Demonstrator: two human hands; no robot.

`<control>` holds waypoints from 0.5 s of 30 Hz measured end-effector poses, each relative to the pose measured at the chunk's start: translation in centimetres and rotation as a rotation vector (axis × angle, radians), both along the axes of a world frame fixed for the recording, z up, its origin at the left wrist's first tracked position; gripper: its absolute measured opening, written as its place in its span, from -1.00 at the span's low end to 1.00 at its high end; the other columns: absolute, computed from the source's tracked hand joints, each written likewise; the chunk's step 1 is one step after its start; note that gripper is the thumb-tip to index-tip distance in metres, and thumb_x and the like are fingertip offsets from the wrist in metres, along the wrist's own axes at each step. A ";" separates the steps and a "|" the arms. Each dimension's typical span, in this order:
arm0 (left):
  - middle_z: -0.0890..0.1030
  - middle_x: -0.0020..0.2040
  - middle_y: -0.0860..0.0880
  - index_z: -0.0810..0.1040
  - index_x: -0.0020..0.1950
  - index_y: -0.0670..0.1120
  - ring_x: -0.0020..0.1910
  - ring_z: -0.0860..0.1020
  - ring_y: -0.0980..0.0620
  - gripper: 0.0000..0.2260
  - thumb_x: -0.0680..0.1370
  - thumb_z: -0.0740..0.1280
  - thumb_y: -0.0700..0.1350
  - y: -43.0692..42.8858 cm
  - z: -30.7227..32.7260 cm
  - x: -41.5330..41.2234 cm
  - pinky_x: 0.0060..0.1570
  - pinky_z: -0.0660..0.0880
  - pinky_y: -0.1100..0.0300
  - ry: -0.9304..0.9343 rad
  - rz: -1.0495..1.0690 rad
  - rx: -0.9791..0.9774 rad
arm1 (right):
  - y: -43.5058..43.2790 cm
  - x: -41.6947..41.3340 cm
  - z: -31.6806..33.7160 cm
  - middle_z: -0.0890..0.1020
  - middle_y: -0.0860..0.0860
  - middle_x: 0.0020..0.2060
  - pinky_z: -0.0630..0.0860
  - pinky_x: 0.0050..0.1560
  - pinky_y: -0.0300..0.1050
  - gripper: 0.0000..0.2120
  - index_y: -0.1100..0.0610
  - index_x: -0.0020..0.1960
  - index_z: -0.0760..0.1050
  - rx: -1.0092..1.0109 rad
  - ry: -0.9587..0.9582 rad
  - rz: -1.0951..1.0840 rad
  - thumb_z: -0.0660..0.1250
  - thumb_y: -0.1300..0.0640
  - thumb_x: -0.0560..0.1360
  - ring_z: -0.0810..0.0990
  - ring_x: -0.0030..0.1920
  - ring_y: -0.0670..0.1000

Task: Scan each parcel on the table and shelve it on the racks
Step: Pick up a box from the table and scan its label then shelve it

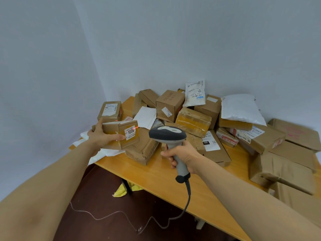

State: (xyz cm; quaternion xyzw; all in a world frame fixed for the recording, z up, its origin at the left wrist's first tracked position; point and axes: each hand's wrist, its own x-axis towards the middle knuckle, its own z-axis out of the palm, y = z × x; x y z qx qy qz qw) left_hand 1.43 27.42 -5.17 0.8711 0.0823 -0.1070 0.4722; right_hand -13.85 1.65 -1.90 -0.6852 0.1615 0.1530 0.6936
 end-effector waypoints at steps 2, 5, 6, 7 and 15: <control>0.17 0.43 -0.11 0.07 0.49 0.25 0.42 0.20 -0.21 0.09 0.05 0.54 0.14 0.2 0.0 0.0 0.28 0.38 -0.18 -0.008 0.009 -0.004 | 0.2 0.2 0.0 0.48 0.05 -0.51 0.45 -0.41 -0.18 -0.84 0.20 -0.24 0.47 -0.003 -0.005 0.003 0.43 0.32 0.43 0.39 -0.52 -0.03; 0.14 0.45 -0.13 0.06 0.51 0.23 0.43 0.17 -0.22 0.09 0.07 0.53 0.14 0.7 0.2 0.0 0.28 0.36 -0.18 -0.011 0.023 -0.008 | 0.6 0.3 0.0 0.48 0.05 -0.51 0.46 -0.40 -0.18 -0.85 0.20 -0.24 0.47 -0.011 -0.004 0.005 0.43 0.32 0.43 0.39 -0.52 -0.03; 0.13 0.45 -0.13 0.05 0.51 0.23 0.44 0.17 -0.22 0.09 0.07 0.52 0.14 0.8 0.2 0.0 0.29 0.36 -0.18 -0.010 0.023 -0.007 | 0.8 0.3 0.1 0.48 0.05 -0.51 0.46 -0.41 -0.19 -0.85 0.20 -0.23 0.47 -0.011 -0.001 0.003 0.43 0.32 0.43 0.39 -0.52 -0.03; 0.13 0.45 -0.13 0.05 0.51 0.23 0.44 0.16 -0.22 0.09 0.07 0.52 0.13 1.0 0.2 0.0 0.29 0.35 -0.18 -0.006 0.024 -0.011 | 0.9 0.3 0.1 0.48 0.05 -0.51 0.46 -0.41 -0.19 -0.85 0.20 -0.23 0.47 -0.009 0.003 0.001 0.43 0.32 0.43 0.39 -0.53 -0.04; 0.10 0.46 -0.13 -0.02 0.54 0.23 0.45 0.15 -0.24 0.16 0.10 0.60 0.11 2.7 -0.6 0.6 0.32 0.33 -0.23 0.022 0.038 -0.010 | 2.1 0.6 0.3 0.47 0.06 -0.52 0.43 -0.43 -0.19 -0.82 0.21 -0.26 0.44 -0.003 0.035 -0.023 0.42 0.34 0.43 0.38 -0.53 -0.03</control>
